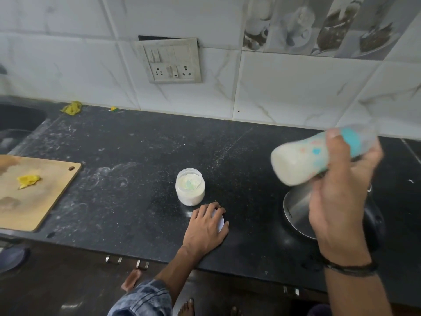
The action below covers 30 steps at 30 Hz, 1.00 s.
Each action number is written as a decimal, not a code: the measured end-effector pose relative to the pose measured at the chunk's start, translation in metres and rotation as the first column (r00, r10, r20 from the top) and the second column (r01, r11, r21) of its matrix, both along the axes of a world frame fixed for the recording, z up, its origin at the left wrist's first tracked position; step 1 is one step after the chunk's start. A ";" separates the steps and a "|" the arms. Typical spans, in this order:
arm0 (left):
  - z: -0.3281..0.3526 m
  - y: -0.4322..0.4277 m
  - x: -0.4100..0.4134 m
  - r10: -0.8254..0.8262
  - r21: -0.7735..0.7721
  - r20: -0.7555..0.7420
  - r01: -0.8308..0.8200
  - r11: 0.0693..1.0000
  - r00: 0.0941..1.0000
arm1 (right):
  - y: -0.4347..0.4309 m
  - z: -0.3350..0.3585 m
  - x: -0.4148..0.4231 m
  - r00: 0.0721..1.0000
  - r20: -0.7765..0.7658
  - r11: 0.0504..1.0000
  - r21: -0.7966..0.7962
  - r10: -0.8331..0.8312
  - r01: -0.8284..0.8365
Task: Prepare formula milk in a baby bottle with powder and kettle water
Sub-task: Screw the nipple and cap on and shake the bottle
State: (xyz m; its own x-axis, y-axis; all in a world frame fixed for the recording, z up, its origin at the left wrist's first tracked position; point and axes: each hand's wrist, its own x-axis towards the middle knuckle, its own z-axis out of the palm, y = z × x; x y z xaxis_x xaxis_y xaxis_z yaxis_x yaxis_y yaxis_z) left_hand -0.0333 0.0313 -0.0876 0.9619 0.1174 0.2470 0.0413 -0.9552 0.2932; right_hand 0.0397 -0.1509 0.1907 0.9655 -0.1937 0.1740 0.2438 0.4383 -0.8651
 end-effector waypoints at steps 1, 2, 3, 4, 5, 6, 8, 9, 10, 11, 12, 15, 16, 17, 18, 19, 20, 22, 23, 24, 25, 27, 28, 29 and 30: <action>0.001 0.000 0.000 -0.001 0.001 -0.009 0.001 1.000 1.000 | 0.000 -0.002 0.002 0.999 -0.006 0.999 0.032 -0.041 0.042; 0.001 0.000 -0.001 -0.002 0.000 -0.013 0.002 1.000 1.000 | 0.001 -0.001 0.003 0.999 -0.015 0.999 0.036 -0.030 0.031; 0.000 0.000 -0.001 -0.004 0.001 -0.011 0.004 1.000 1.000 | 0.002 -0.001 0.003 0.999 -0.024 1.000 -0.011 0.024 -0.024; 0.000 0.000 -0.001 -0.003 0.002 -0.005 0.003 1.000 1.000 | 0.003 -0.003 0.002 0.996 -0.038 0.993 -0.083 0.083 -0.086; 0.001 0.000 -0.001 -0.002 0.001 -0.003 0.002 1.000 1.000 | 0.001 -0.005 0.002 0.994 -0.041 0.988 -0.116 0.102 -0.106; 0.001 0.000 -0.001 -0.004 -0.001 -0.007 0.004 1.000 1.000 | 0.001 -0.004 0.000 0.997 -0.029 0.993 -0.096 0.073 -0.076; 0.001 0.000 0.000 -0.005 -0.003 -0.023 0.005 1.000 1.000 | 0.000 0.001 0.000 0.999 -0.002 0.999 0.031 -0.043 0.043; 0.002 0.000 0.000 -0.006 -0.003 -0.032 0.006 1.000 0.999 | -0.001 0.000 0.002 0.997 -0.001 0.995 0.064 -0.078 0.078; 0.002 0.000 0.000 -0.009 -0.005 -0.036 0.009 1.000 0.999 | -0.001 0.000 0.003 0.998 -0.002 0.995 0.069 -0.067 0.067; 0.001 0.001 0.000 -0.011 -0.006 -0.033 0.011 1.000 0.999 | 0.001 0.001 0.003 1.000 0.001 1.000 0.026 -0.011 0.011; 0.000 0.001 0.000 -0.010 -0.007 -0.023 0.010 1.000 1.000 | 0.002 0.001 0.002 0.998 -0.001 0.996 -0.059 0.067 -0.067; -0.001 0.001 0.000 -0.005 -0.011 -0.008 0.005 1.000 1.000 | 0.001 0.002 -0.003 0.996 0.035 0.993 -0.087 0.084 -0.081; -0.002 0.001 0.000 -0.004 -0.008 -0.016 0.004 1.000 1.000 | 0.002 0.005 -0.004 0.999 0.042 0.999 -0.011 0.033 -0.033; -0.002 0.001 0.000 -0.003 -0.005 -0.023 0.003 1.000 1.000 | 0.001 0.003 -0.003 0.999 0.035 0.999 0.046 -0.006 0.005; -0.001 0.000 0.000 -0.004 -0.004 -0.025 0.004 1.000 1.000 | 0.002 0.002 -0.002 1.000 0.024 0.998 0.067 -0.014 0.013; -0.001 0.000 0.000 -0.006 -0.004 -0.022 0.006 1.000 1.000 | 0.003 0.001 -0.001 1.000 0.017 0.999 0.043 0.014 -0.014; -0.002 0.000 0.000 -0.006 -0.006 -0.013 0.006 1.000 1.000 | 0.005 0.001 -0.002 0.997 0.008 0.997 -0.034 0.072 -0.071; -0.001 0.001 -0.001 0.000 -0.014 0.004 0.000 1.000 1.000 | 0.003 -0.002 -0.004 0.993 0.004 0.985 -0.125 0.117 -0.116; 0.000 0.000 0.000 0.000 -0.017 0.003 0.000 1.000 1.000 | 0.002 -0.001 -0.005 0.996 0.022 0.992 -0.100 0.082 -0.080; 0.001 0.000 0.000 -0.001 -0.016 -0.004 0.001 1.000 1.000 | 0.001 0.001 -0.006 0.999 0.038 0.999 -0.033 0.032 -0.031; 0.002 0.000 0.000 -0.003 -0.011 -0.017 0.002 1.000 1.000 | -0.001 0.000 -0.005 0.999 0.038 0.999 0.037 -0.012 0.011; 0.003 0.000 -0.001 -0.010 -0.005 -0.034 0.010 1.000 0.999 | -0.001 -0.003 -0.002 1.000 0.028 0.998 0.069 -0.005 0.003; 0.003 0.000 -0.002 -0.012 -0.005 -0.030 0.012 1.000 0.999 | 0.001 -0.004 -0.002 0.998 0.021 0.998 0.000 0.062 -0.062; 0.003 0.001 -0.002 -0.012 -0.006 -0.022 0.012 1.000 1.000 | 0.003 -0.007 -0.003 0.990 0.005 0.984 -0.106 0.143 -0.142; 0.004 0.001 -0.002 -0.009 -0.009 -0.016 0.009 1.000 1.000 | 0.003 -0.010 -0.004 0.982 -0.006 0.969 -0.163 0.186 -0.185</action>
